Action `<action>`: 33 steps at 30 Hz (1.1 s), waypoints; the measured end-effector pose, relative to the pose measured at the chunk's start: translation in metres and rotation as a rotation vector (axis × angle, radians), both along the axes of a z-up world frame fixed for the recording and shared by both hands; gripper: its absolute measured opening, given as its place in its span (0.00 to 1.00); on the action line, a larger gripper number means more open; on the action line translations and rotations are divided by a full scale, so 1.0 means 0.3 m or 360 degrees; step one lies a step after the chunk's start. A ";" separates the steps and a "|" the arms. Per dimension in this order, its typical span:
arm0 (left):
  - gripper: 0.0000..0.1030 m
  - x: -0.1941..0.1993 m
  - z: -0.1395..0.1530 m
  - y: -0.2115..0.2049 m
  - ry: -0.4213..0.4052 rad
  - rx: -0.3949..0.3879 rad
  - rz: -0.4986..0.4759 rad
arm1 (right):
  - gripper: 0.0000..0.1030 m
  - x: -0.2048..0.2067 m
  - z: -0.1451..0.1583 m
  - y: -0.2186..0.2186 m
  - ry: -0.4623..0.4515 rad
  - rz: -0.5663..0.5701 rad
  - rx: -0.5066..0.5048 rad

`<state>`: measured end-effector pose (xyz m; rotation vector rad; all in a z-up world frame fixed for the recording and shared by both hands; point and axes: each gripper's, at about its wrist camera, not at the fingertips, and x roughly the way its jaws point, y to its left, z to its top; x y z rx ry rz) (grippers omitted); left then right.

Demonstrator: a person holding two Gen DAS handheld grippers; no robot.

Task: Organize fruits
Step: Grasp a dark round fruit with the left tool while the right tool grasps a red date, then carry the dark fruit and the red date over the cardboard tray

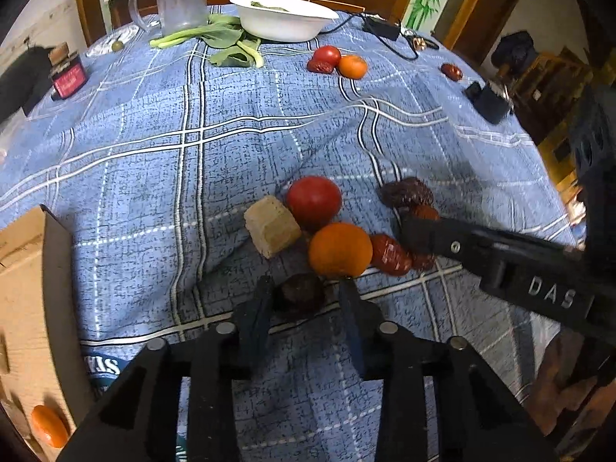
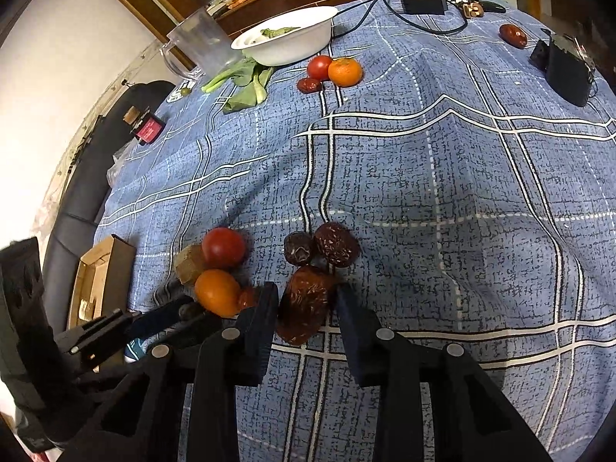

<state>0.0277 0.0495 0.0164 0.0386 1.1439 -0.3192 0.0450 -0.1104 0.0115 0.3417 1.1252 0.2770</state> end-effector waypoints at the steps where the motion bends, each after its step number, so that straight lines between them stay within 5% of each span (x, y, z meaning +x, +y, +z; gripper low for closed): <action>1: 0.22 -0.002 0.002 0.005 0.0002 -0.0007 0.0001 | 0.31 0.001 0.000 -0.002 0.0005 0.0003 0.0007; 16: 0.22 -0.127 0.186 0.235 -0.0117 -0.0201 0.0263 | 0.31 -0.107 0.149 0.090 -0.0099 0.0089 0.0092; 27: 0.22 -0.118 0.217 0.663 -0.0105 -0.0120 0.0599 | 0.32 -0.135 0.269 0.528 -0.0191 0.0491 0.0105; 33: 0.22 -0.059 0.161 0.839 -0.0040 -0.0028 0.0658 | 0.32 -0.126 0.234 0.786 -0.0153 0.0677 0.0052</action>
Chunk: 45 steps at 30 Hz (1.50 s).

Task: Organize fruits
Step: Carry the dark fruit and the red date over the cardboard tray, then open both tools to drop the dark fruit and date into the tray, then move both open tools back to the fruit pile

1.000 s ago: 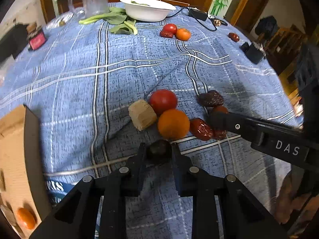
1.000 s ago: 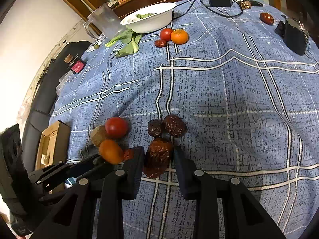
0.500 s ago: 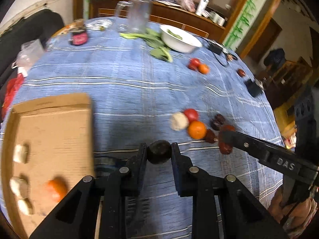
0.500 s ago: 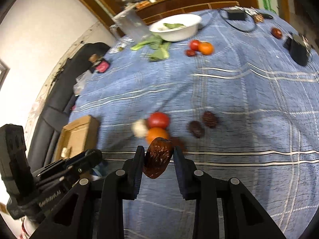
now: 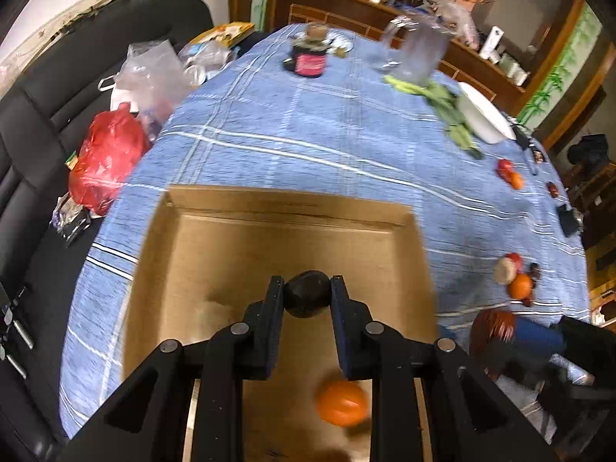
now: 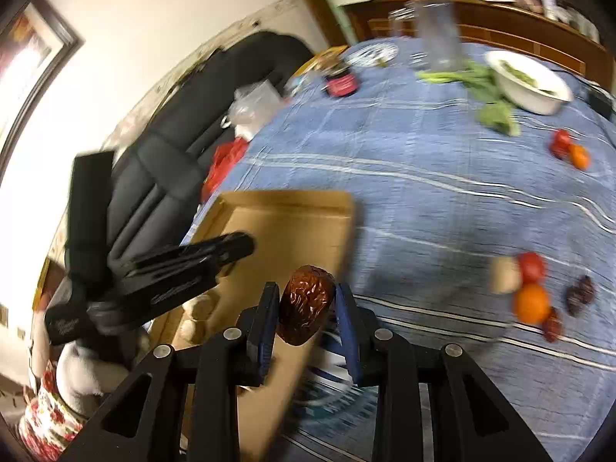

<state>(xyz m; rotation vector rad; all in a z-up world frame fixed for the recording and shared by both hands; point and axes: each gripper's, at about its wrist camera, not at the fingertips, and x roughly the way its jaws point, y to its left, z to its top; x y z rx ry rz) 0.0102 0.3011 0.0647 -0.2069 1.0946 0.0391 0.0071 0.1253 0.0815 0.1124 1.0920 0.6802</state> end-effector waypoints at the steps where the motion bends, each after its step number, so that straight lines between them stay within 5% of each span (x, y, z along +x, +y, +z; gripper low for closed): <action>1: 0.22 0.016 -0.016 0.019 0.0020 0.0010 -0.0004 | 0.32 0.003 -0.012 0.030 0.0003 0.0017 -0.0021; 11: 0.22 0.081 -0.121 0.084 0.0155 -0.0023 -0.0027 | 0.32 0.039 -0.165 0.221 0.0039 0.0071 -0.0242; 18: 0.24 0.081 -0.105 0.108 0.0135 -0.0070 -0.0026 | 0.32 0.043 -0.196 0.254 0.0053 0.0085 -0.0276; 22: 0.26 0.037 -0.037 0.130 0.0059 -0.0087 0.0030 | 0.39 0.034 -0.188 0.250 0.0048 0.0074 -0.0260; 26: 0.53 -0.038 0.062 0.156 -0.0075 -0.0090 0.0106 | 0.45 0.011 -0.149 0.221 0.0010 0.0035 -0.0223; 29: 0.63 -0.100 0.132 0.171 -0.0147 -0.0052 0.0182 | 0.47 -0.016 -0.122 0.178 -0.0032 -0.0044 -0.0212; 35: 0.67 -0.208 0.217 0.179 -0.0201 -0.0041 0.0292 | 0.48 -0.062 -0.111 0.123 0.0000 -0.0158 -0.0169; 45: 0.67 -0.469 0.337 0.200 -0.0262 0.0065 0.0576 | 0.53 -0.169 -0.059 0.252 -0.0035 0.0115 -0.0136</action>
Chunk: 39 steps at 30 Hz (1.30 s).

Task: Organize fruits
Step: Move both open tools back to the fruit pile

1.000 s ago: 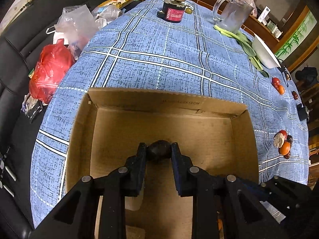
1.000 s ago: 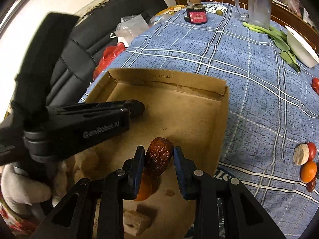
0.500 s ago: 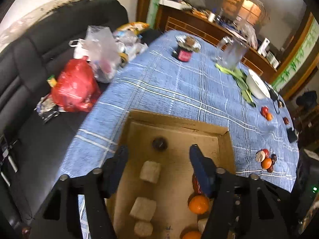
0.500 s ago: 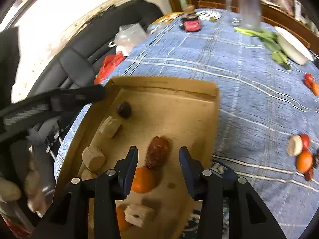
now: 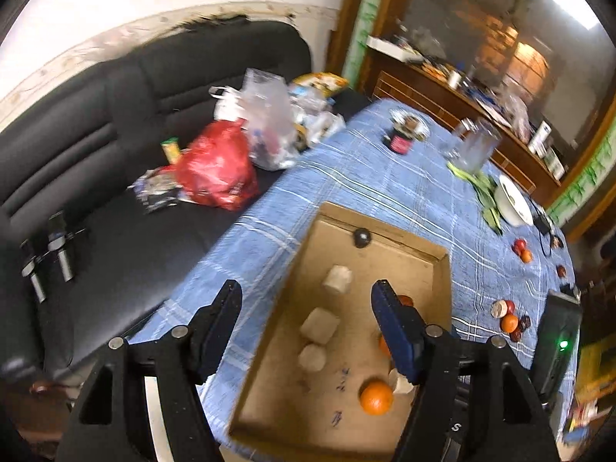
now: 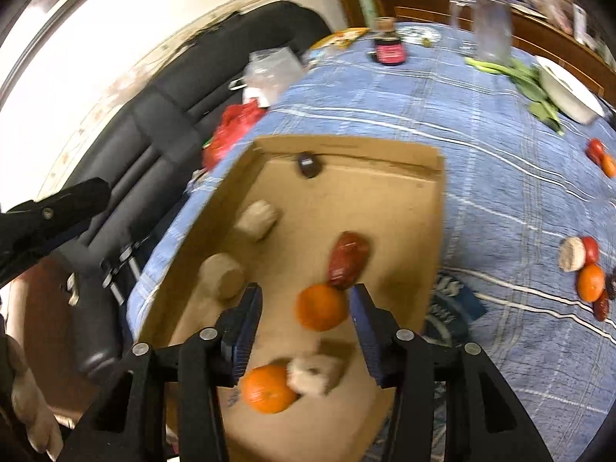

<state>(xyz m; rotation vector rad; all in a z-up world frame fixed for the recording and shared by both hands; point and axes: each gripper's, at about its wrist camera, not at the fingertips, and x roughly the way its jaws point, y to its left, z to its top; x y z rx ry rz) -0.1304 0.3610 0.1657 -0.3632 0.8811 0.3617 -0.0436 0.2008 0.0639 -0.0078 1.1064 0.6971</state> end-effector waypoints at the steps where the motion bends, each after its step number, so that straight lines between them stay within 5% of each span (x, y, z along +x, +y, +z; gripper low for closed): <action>1: 0.67 -0.036 0.019 0.007 -0.0009 0.0010 0.0046 | 0.53 -0.015 0.005 0.011 -0.0001 0.0034 0.0005; 8: 0.67 -0.159 0.107 -0.014 -0.0087 0.0048 0.0167 | 0.54 -0.127 0.060 0.034 -0.0067 0.0224 0.0034; 19: 0.67 -0.179 0.165 -0.155 -0.0152 0.0123 0.0076 | 0.60 -0.158 0.098 -0.094 -0.0111 0.0148 0.0035; 33: 0.67 -0.183 0.113 -0.219 -0.0169 0.0005 0.0057 | 0.61 -0.162 0.067 -0.221 -0.0076 0.0055 -0.0051; 39: 0.67 -0.104 0.034 -0.300 -0.0082 -0.0058 -0.0026 | 0.61 -0.135 0.042 -0.320 -0.0045 -0.0029 -0.0051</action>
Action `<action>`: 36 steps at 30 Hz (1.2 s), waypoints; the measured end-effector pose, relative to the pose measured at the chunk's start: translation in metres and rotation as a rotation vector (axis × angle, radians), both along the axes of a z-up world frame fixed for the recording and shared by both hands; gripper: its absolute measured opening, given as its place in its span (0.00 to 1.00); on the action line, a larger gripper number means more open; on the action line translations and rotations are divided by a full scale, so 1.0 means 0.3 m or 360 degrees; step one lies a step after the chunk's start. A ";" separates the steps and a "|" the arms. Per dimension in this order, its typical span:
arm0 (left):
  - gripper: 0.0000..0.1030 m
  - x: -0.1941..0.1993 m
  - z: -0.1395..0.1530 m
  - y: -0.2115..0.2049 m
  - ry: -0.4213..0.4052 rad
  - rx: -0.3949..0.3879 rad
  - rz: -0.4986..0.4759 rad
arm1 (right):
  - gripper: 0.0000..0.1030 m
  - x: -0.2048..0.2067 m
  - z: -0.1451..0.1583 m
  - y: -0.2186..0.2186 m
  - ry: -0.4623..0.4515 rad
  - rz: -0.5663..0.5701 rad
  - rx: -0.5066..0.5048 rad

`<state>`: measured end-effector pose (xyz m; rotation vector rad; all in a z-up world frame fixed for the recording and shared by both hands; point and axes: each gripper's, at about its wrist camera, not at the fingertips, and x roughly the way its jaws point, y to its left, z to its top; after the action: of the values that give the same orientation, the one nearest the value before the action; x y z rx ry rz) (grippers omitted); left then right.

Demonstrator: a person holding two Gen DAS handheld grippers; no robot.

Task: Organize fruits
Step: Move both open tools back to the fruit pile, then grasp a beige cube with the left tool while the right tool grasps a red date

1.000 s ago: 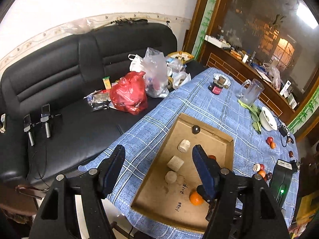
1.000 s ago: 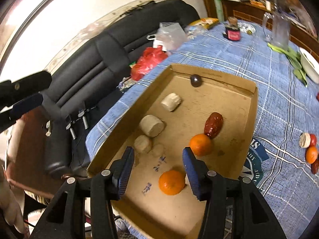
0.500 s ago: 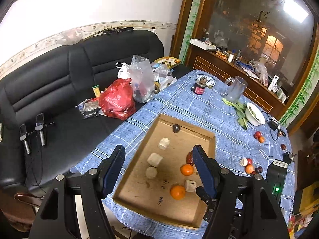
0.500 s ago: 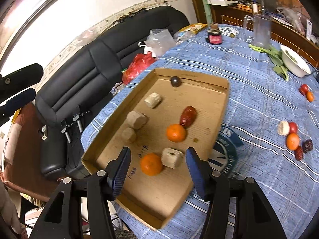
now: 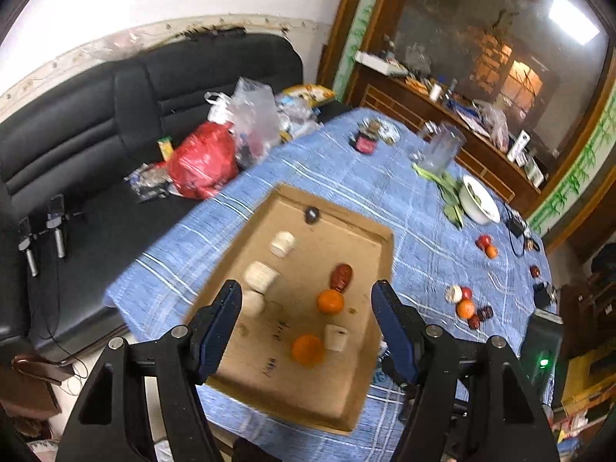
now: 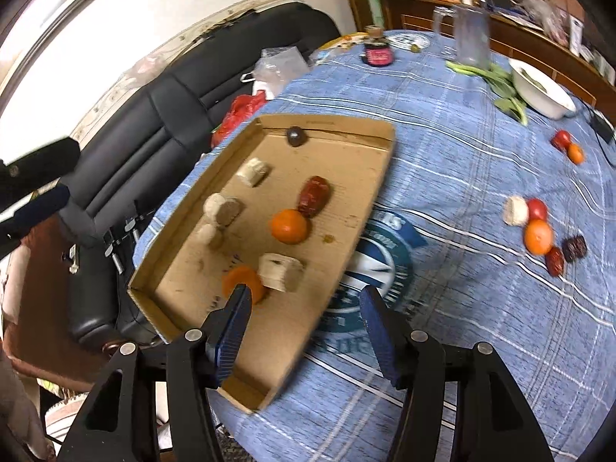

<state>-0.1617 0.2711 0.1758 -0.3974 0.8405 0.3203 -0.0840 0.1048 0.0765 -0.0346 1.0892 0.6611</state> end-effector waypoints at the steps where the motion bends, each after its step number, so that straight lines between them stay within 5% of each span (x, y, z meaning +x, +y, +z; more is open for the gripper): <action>1: 0.67 0.014 -0.014 -0.013 0.0013 -0.0007 -0.0016 | 0.61 0.009 -0.007 -0.035 0.0005 -0.0041 -0.0005; 11: 0.67 0.278 -0.254 -0.318 0.0246 -0.0159 -0.0412 | 0.61 0.084 -0.135 -0.496 0.0157 -0.0615 -0.0114; 17: 0.67 0.394 -0.328 -0.495 0.0315 -0.0176 -0.0664 | 0.61 0.116 -0.162 -0.655 0.0205 -0.0788 -0.0107; 27: 0.56 0.614 -0.401 -0.552 0.0308 -0.0234 -0.0804 | 0.61 0.253 -0.159 -0.642 0.0153 -0.0658 0.0016; 29: 0.49 0.657 -0.429 -0.553 0.0326 -0.0290 -0.0821 | 0.61 0.277 -0.158 -0.613 0.0104 -0.0616 -0.0012; 36: 0.47 0.735 -0.495 -0.583 0.0382 -0.0291 -0.0889 | 0.53 0.359 -0.197 -0.560 0.0016 -0.0530 -0.0139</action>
<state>0.0586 0.0962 0.0274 -0.2804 1.1810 -0.2343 0.0235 -0.0633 0.0173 0.0740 1.1017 0.3147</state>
